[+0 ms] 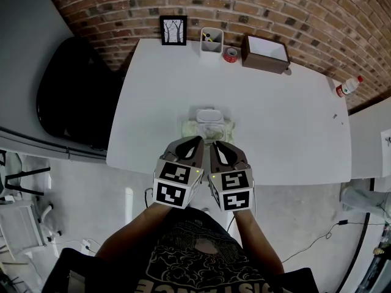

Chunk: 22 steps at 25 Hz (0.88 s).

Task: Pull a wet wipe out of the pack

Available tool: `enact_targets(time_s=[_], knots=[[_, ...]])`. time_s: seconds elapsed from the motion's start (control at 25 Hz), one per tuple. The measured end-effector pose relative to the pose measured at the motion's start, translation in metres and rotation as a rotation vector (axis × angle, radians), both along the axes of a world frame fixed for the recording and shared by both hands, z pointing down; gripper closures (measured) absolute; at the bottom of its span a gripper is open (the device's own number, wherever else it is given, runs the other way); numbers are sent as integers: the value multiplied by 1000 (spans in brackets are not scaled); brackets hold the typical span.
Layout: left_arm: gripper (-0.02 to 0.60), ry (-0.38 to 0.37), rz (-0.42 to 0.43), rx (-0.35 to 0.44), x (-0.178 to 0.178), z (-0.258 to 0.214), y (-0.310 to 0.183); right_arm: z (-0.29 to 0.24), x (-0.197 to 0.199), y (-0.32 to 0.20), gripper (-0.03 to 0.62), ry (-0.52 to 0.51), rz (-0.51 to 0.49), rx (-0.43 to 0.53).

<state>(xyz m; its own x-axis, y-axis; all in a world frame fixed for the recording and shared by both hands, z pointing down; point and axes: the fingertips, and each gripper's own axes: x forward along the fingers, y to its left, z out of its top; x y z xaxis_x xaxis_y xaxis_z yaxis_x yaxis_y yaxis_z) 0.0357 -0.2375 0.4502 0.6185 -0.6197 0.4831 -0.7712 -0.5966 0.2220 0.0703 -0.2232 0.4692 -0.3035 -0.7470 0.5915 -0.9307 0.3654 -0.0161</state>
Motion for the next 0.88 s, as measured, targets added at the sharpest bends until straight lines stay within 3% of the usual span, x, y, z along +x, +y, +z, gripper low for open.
enact_targets(time_s=[0.88], knots=[[569, -16, -17, -40, -13, 21, -35, 37, -9, -30, 571, 25, -19, -81]])
